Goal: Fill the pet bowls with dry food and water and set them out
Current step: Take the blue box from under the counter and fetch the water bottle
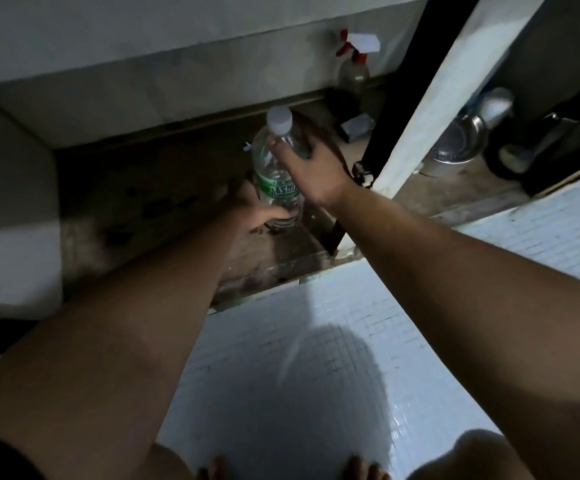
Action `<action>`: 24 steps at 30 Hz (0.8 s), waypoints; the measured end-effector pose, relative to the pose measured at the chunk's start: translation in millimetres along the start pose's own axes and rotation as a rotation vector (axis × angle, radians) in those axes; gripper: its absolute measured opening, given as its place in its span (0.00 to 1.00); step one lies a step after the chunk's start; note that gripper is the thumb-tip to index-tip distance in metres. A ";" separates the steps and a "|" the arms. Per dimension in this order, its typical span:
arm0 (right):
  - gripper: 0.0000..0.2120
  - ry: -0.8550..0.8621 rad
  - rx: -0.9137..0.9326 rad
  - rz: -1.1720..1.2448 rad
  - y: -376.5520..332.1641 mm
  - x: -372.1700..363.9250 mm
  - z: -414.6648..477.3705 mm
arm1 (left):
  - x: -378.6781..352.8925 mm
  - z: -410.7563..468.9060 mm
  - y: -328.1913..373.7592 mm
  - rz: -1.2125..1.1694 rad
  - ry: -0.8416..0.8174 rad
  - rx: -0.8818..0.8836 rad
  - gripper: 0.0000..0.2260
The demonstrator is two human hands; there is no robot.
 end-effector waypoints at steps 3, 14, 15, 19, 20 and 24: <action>0.24 -0.004 0.042 -0.050 -2.3 -1.8 -0.5 | 1.5 -9.8 17.2 -0.025 -0.029 -0.028 0.50; 0.29 0.166 0.077 -0.227 -21.0 -2.6 -80.3 | 29.4 -94.0 43.5 -0.059 -0.107 -0.067 0.52; 0.30 0.147 0.059 -0.203 -25.6 0.3 -93.5 | 33.2 -107.3 48.6 -0.115 -0.128 -0.058 0.50; 0.25 0.156 -0.019 -0.176 -49.0 24.3 -167.5 | 45.5 -166.9 92.6 -0.078 -0.211 -0.033 0.37; 0.25 0.165 -0.047 -0.164 -55.5 31.5 -186.4 | 48.8 -181.3 102.4 -0.045 -0.233 -0.036 0.36; 0.24 0.161 -0.129 -0.134 -97.1 65.3 -255.3 | 65.8 -243.4 156.4 -0.121 -0.305 -0.044 0.39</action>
Point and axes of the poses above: each hand's wrist, its own z-axis towards the middle knuckle, its own x-axis out of the back of the hand, y = z × x, the point moved 2 cm from there along z, towards the middle knuckle, and after that the axes turned 12 degrees about -x, right-handed, at the moved point
